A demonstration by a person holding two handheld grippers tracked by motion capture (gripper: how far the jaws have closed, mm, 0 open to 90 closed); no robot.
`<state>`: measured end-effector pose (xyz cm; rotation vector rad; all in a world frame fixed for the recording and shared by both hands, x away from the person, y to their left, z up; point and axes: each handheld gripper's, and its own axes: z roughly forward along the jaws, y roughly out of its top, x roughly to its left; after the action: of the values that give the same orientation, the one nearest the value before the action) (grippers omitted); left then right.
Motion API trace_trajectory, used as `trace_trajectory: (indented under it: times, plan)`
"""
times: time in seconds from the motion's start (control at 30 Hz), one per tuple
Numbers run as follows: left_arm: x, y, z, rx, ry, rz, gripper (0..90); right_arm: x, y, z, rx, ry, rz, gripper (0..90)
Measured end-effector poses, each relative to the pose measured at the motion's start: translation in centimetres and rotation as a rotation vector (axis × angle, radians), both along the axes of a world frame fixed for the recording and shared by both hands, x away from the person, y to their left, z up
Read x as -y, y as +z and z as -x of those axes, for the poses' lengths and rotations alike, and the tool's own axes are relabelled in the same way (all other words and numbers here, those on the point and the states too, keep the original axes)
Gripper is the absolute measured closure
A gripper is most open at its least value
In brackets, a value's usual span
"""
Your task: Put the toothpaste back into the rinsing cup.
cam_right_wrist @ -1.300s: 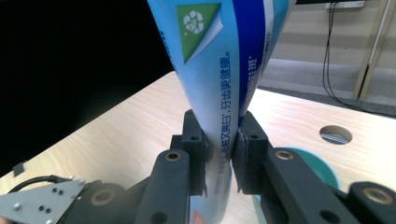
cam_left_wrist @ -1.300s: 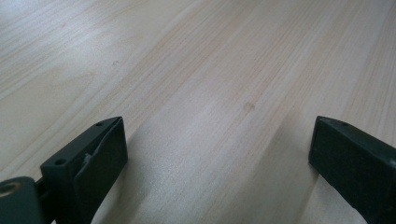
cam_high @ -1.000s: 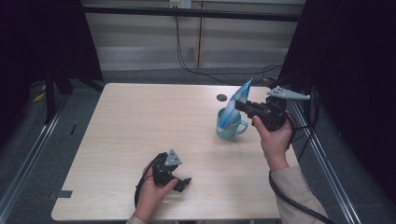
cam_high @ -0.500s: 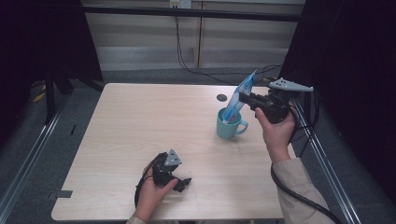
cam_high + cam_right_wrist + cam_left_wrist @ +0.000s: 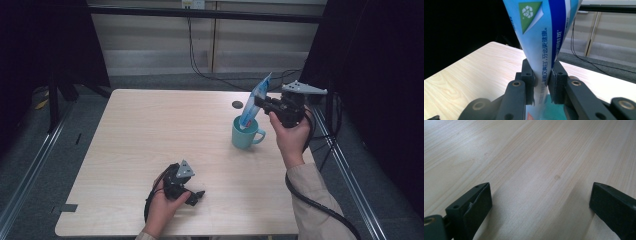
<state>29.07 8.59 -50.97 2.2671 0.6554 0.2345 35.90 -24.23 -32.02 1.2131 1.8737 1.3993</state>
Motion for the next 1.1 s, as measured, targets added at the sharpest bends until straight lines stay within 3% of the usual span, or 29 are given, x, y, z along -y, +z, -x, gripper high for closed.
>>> trace_trajectory:
  times: [0.7, 1.1]
  plan:
    - [0.0, 0.0, 0.0, 0.000, 0.000, -0.001, 4.0, -0.8, -2.6, -1.5, -0.019, -0.045, 0.053, 76.4]
    - [0.0, 0.0, 0.0, -0.001, 0.001, 0.000, 4.0, -0.9, -4.8, -2.1, -0.055, -0.061, 0.048, 76.2]
